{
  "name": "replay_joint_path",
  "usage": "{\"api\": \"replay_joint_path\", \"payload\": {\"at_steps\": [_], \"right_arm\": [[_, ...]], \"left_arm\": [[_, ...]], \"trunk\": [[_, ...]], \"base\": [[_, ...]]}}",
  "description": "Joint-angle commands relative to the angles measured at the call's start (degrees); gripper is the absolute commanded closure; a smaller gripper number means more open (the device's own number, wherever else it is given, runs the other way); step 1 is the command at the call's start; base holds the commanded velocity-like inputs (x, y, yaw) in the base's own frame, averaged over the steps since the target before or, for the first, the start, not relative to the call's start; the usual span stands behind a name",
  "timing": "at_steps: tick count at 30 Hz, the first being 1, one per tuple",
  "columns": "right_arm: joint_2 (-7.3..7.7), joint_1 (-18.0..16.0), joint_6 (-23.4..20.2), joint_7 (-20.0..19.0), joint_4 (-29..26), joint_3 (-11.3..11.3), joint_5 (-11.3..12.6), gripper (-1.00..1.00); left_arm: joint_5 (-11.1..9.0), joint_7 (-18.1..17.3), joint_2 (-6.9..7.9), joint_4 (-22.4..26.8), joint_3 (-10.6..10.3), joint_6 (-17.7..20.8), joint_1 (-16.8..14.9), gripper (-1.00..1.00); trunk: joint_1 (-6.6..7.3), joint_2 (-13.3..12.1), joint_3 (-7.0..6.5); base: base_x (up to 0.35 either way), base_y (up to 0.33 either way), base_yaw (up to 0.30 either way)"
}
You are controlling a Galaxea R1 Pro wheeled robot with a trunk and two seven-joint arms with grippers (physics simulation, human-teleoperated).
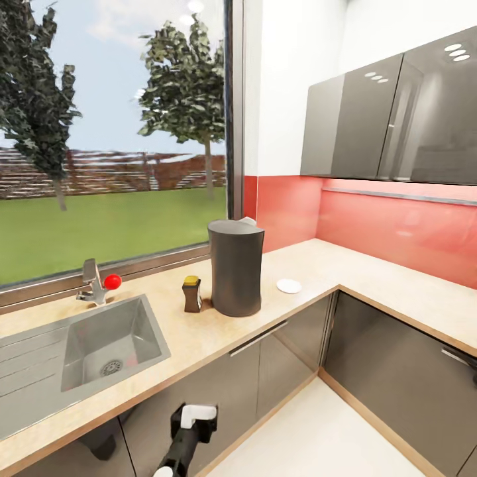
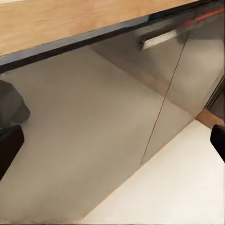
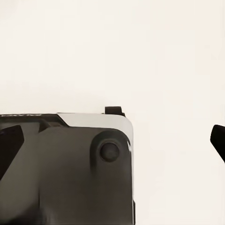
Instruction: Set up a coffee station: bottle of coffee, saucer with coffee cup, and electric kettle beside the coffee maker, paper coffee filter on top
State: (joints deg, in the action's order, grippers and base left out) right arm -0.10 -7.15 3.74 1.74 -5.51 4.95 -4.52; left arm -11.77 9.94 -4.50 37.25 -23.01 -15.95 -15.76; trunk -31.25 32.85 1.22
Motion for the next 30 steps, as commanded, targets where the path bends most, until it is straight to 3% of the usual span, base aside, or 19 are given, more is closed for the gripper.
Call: {"api": "replay_joint_path", "payload": {"at_steps": [1, 6, 10, 14, 22, 25, 30], "right_arm": [[0.09, -0.04, 0.21, 0.09, 0.01, 0.56, -0.44, -1.0], [0.3, -0.05, 0.21, 0.11, -0.15, 0.9, -0.34, -1.0], [0.23, -0.05, 0.21, 0.11, -0.3, 0.87, -0.28, -1.0], [0.14, -0.06, 0.15, -0.03, -0.79, 0.98, -0.14, -1.0], [-0.03, -0.06, 0.14, -0.12, -1.65, 1.02, -0.05, -1.0], [-0.06, -0.04, 0.17, -0.14, -1.86, 1.02, -0.05, -1.0], [-0.11, -0.05, 0.15, -0.17, -2.01, 1.02, -0.05, -1.0]], "left_arm": [[-0.45, 0.44, 0.05, -0.4, -0.64, -0.29, 0.77, -1.0], [-0.38, 0.39, 0.14, -0.97, -0.89, -0.21, 3.59, -1.0], [-0.33, 0.35, 0.53, -4.7, -0.97, -0.18, 6.87, -1.0], [-0.5, 0.55, 0.59, -13.71, -0.83, 0.2, 7.67, -1.0], [-1.01, 1.28, 0.73, -25.57, 0.0, 1.11, 7.68, -1.0], [-1.09, 1.31, 0.78, -28.46, 1.17, 2.4, 7.68, -1.0], [-1.07, 1.37, 0.79, -31.15, 5.61, 6.62, 7.68, -1.0]], "trunk": [[-0.02, 0.1, 0.11], [-0.02, 0.1, 0.11], [-0.02, 0.1, 0.11], [-0.02, 0.1, 0.11], [-0.02, 0.1, 0.11], [-0.02, 0.1, 0.11], [-0.02, 0.1, 0.11]], "base": [[0.0, 0.0, 0.0], [0.0, 0.0, 0.0], [0.0, 0.0, 0.0], [0.0, 0.0, 0.0], [0.0, 0.0, 0.0], [0.0, 0.0, 0.0], [0.0, 0.0, 0.0]]}}
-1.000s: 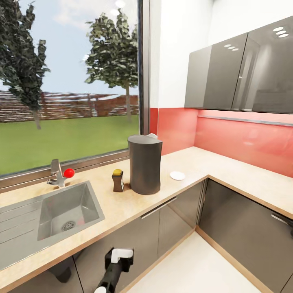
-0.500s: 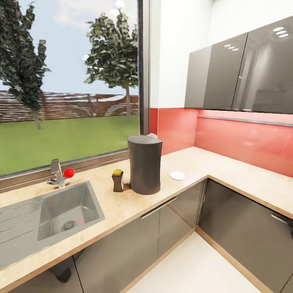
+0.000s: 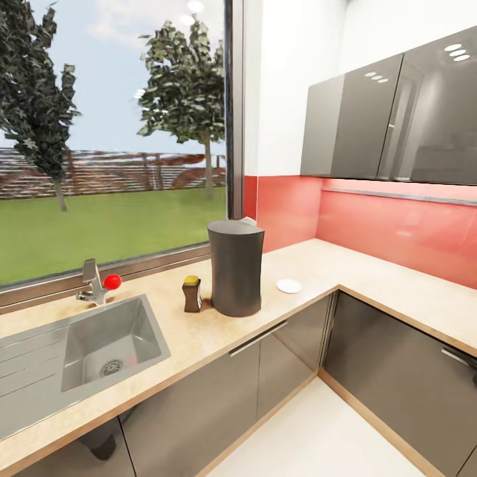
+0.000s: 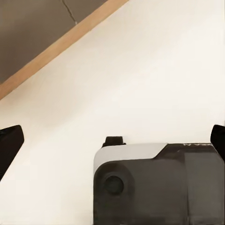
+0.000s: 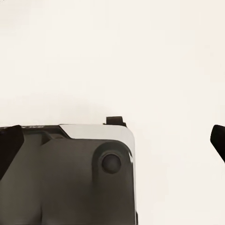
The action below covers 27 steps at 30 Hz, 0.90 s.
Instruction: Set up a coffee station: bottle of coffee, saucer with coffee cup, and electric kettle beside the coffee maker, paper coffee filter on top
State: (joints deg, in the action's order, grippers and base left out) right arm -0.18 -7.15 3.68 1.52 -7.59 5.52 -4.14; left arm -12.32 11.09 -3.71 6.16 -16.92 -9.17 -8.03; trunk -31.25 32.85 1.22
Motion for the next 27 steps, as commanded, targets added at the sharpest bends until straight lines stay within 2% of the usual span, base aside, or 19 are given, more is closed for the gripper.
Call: {"api": "replay_joint_path", "payload": {"at_steps": [1, 2, 5, 9, 11, 12, 15, 27], "right_arm": [[-0.04, -0.06, 0.2, 0.07, 0.03, 0.46, -0.4, -1.0], [-0.05, -0.06, 0.2, 0.09, 0.02, 0.46, -0.39, -1.0], [-0.08, -0.06, 0.19, 0.14, -0.04, 0.46, -0.35, -1.0], [-0.19, -0.06, 0.18, 0.09, 0.01, 0.44, -0.34, -1.0], [-0.37, -0.06, 0.18, 0.08, 0.04, 0.41, -0.34, -1.0], [-1.02, -0.06, 0.18, 0.07, 0.26, 0.29, -0.43, -1.0], [-1.04, -0.06, 0.15, 0.07, 0.28, 0.29, -0.43, -1.0], [-1.04, -0.06, 0.15, 0.07, 0.38, 0.28, -0.43, -1.0]], "left_arm": [[-0.48, 0.2, -0.03, -0.26, 0.49, 1.31, -0.06, -1.0], [-0.47, 0.21, -0.04, -0.34, 0.86, 2.16, -0.06, -1.0], [-0.37, 0.45, -0.05, -0.56, 1.99, 7.98, -0.06, -1.0], [-0.4, 0.39, 0.1, -0.78, 2.23, 9.81, 0.01, -1.0], [-0.41, 0.09, 0.19, -1.04, 2.3, 10.14, 0.04, -1.0], [-0.45, -0.16, 0.53, -1.74, 2.29, 10.55, 0.05, -1.0], [-0.45, 0.14, 0.47, -1.76, 2.3, 10.57, 0.04, -1.0], [-0.5, 0.48, 0.07, -1.77, 2.32, 10.38, 0.05, -1.0]], "trunk": [[-0.02, 0.1, 0.11], [-0.02, 0.1, 0.11], [-0.02, 0.1, 0.11], [-0.02, 0.1, 0.11], [-0.02, 0.1, 0.11], [-0.02, 0.1, 0.11], [-0.02, 0.1, 0.11], [-0.02, 0.1, 0.11]], "base": [[0.0, 0.0, 0.0], [0.0, 0.0, 0.0], [0.0, 0.0, 0.0], [0.0, 0.0, 0.0], [0.0, 0.0, 0.0], [0.0, -0.246, 0.02], [0.0, -0.258, 0.096], [0.0, -0.272, 0.251]]}}
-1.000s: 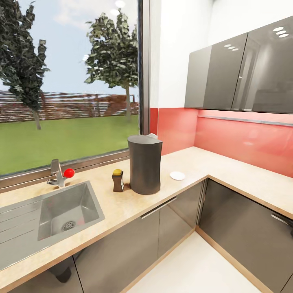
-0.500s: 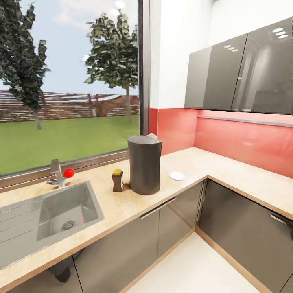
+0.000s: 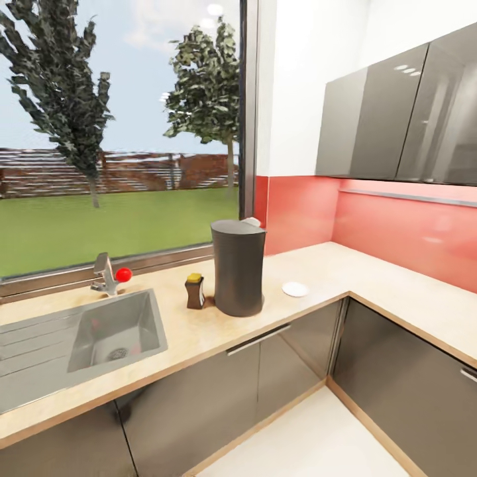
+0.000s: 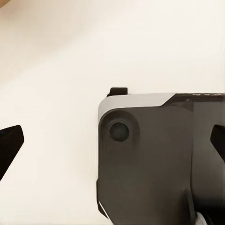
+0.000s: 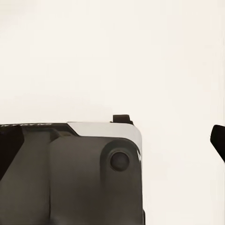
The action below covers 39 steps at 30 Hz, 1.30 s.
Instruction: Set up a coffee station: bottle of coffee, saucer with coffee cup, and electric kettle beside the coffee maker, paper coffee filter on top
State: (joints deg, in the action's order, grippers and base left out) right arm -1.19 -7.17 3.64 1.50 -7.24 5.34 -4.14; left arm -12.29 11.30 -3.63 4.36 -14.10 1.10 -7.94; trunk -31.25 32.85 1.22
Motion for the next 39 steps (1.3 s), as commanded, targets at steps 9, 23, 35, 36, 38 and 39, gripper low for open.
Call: {"api": "replay_joint_path", "payload": {"at_steps": [9, 23, 35, 36, 38, 39], "right_arm": [[-0.04, -0.04, 0.19, 0.08, 0.04, 0.46, -0.43, -1.0], [-0.04, -0.04, 0.14, 0.17, 0.04, 0.46, -0.43, -1.0], [-0.01, -0.04, 0.19, 0.24, 0.04, 0.28, -0.66, -1.0], [-0.02, -0.04, 0.19, 0.23, 0.04, 0.25, -0.68, -1.0], [0.01, -0.04, 0.21, 0.2, 0.04, 0.14, -0.79, -1.0], [0.01, -0.04, 0.21, 0.19, 0.04, 0.1, -0.85, -1.0]], "left_arm": [[-0.55, 0.3, -0.12, 0.11, -0.44, 0.05, -0.05, -1.0], [-0.63, 0.3, -0.2, 0.09, -0.4, -0.17, -0.04, -1.0], [-0.69, 0.3, -0.26, 0.13, -0.38, -0.17, -0.03, -1.0], [-0.69, 0.3, -0.25, 0.13, -0.37, -0.16, -0.03, -1.0], [-0.71, 0.3, -0.24, 0.13, -0.34, -0.18, -0.05, -1.0], [-0.71, 0.3, -0.26, 0.13, -0.33, -0.16, -0.05, -1.0]], "trunk": [[-0.02, 0.09, -0.05], [-0.02, 0.09, -0.16], [-0.02, 0.09, -0.16], [-0.02, 0.09, -0.16], [-0.02, 0.09, -0.16], [-0.02, 0.09, -0.16]], "base": [[0.0, -0.274, 0.278], [0.0, -0.274, 0.278], [-0.09, -0.26, 0.226], [-0.191, -0.235, 0.036], [-0.186, -0.234, 0.021], [-0.174, -0.235, 0.012]]}}
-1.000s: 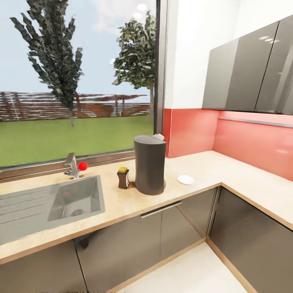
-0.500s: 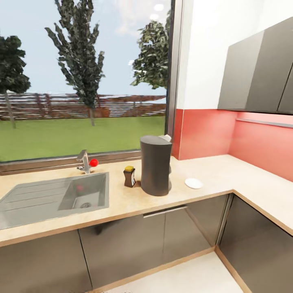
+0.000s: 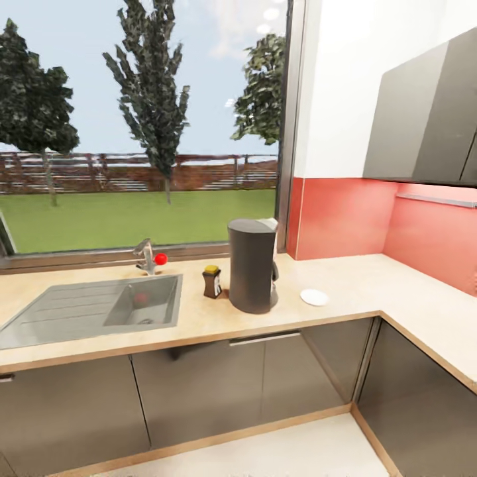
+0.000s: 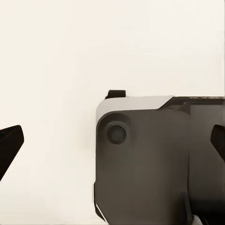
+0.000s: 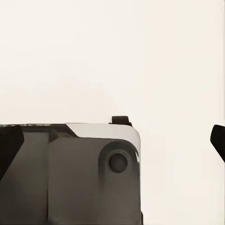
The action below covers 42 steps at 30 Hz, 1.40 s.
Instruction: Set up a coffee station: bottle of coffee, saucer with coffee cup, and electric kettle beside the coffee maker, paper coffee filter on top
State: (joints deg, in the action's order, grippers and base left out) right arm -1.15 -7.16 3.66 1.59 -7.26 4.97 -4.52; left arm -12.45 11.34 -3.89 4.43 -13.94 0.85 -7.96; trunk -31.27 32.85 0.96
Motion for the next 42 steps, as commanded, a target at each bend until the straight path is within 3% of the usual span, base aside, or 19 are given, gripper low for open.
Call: {"api": "replay_joint_path", "payload": {"at_steps": [1, 10, 16, 26, 33, 36, 42], "right_arm": [[-0.03, -0.05, 0.2, 0.09, 0.05, 0.45, -0.49, -1.0], [0.0, -0.04, 0.2, 0.02, -0.03, 0.4, -0.52, -1.0], [-0.04, -0.05, 0.22, -0.08, 0.01, 0.49, -0.33, -1.0], [-0.08, -0.03, 0.2, 0.0, 0.05, 0.48, -0.37, -1.0], [-0.03, -0.04, 0.2, -0.04, -0.23, 0.55, -0.4, -1.0], [0.03, -0.04, 0.15, -0.18, -1.09, 0.56, -0.4, -1.0], [0.43, -0.05, 0.05, -0.37, -8.37, 0.52, -0.49, -1.0]], "left_arm": [[-0.55, 0.26, 0.0, 0.05, -0.49, 0.08, -0.03, -1.0], [-0.62, 0.26, 0.14, 0.07, -0.19, 0.04, -0.03, -1.0], [-0.56, 0.2, 0.2, 0.13, 1.94, 0.03, -0.04, -1.0], [-0.56, 0.16, 0.21, 0.1, 2.09, -0.04, -0.04, -1.0], [-0.56, -0.07, 0.25, 0.13, 2.27, -0.11, -0.04, -1.0], [-0.52, -0.43, 0.35, 0.22, 2.42, -0.11, -0.04, -1.0], [-0.25, -1.97, 0.15, 1.44, 2.03, -0.24, -0.52, -1.0]], "trunk": [[0.0, 0.09, 0.1], [0.0, 0.09, 0.1], [0.0, 0.09, 0.1], [0.0, 0.09, 0.1], [0.0, 0.09, 0.1], [0.0, 0.09, 0.1], [0.0, 0.09, 0.1]], "base": [[-0.167, -0.237, 0.009], [-0.084, -0.26, 0.001], [-0.004, -0.272, 0.0], [0.019, -0.263, 0.0], [0.015, -0.052, 0.0], [0.002, -0.008, 0.0], [0.001, -0.002, 0.0]]}}
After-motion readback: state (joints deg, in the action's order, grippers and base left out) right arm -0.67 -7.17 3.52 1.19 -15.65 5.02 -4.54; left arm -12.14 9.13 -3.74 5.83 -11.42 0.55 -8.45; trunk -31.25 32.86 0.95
